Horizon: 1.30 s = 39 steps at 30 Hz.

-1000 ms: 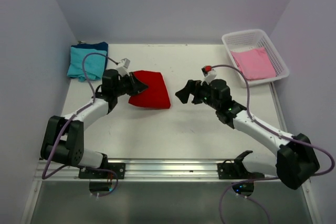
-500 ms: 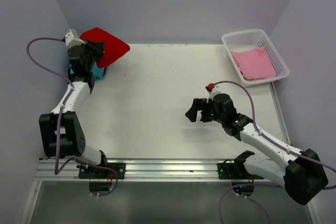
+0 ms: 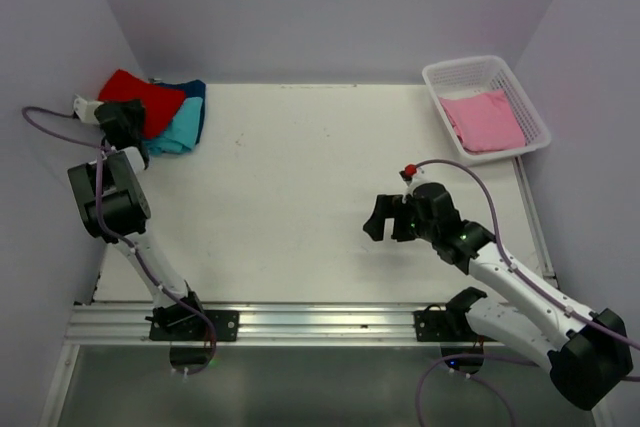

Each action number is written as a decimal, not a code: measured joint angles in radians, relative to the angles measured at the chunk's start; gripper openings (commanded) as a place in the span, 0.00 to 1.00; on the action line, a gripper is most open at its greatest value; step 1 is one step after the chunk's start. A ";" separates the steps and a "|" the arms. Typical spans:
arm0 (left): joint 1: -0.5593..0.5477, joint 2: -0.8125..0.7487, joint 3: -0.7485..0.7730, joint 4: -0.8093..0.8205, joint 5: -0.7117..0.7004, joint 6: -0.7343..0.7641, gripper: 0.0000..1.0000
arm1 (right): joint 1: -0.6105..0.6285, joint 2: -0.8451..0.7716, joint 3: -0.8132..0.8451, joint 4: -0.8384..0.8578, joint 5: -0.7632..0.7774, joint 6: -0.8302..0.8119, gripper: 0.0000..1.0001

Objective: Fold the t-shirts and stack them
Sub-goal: Neatly place the folded tshirt to the corner

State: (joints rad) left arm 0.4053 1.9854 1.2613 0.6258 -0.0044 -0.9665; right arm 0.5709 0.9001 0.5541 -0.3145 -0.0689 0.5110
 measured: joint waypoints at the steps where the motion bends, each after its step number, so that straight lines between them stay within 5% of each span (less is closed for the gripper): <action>1: 0.011 0.019 -0.035 0.000 -0.003 -0.017 0.00 | 0.000 -0.004 0.006 -0.014 0.000 0.000 0.99; 7: 0.013 0.114 -0.180 0.052 0.006 -0.123 0.00 | 0.000 -0.003 0.055 -0.039 0.001 0.003 0.99; 15: 0.002 0.117 -0.182 0.114 0.055 -0.202 0.00 | 0.000 -0.029 0.060 -0.047 0.000 0.005 0.99; 31: -0.059 0.109 0.133 0.164 0.187 -0.290 0.00 | 0.000 -0.038 0.045 -0.046 0.002 0.005 0.99; 39: -0.084 0.128 -0.034 0.201 0.172 -0.286 0.00 | 0.000 -0.036 0.045 -0.046 0.005 0.004 0.99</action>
State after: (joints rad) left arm 0.3210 2.1132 1.2270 0.8268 0.1673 -1.2530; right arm 0.5713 0.8639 0.5987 -0.3607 -0.0643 0.5152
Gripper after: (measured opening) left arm 0.090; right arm 0.986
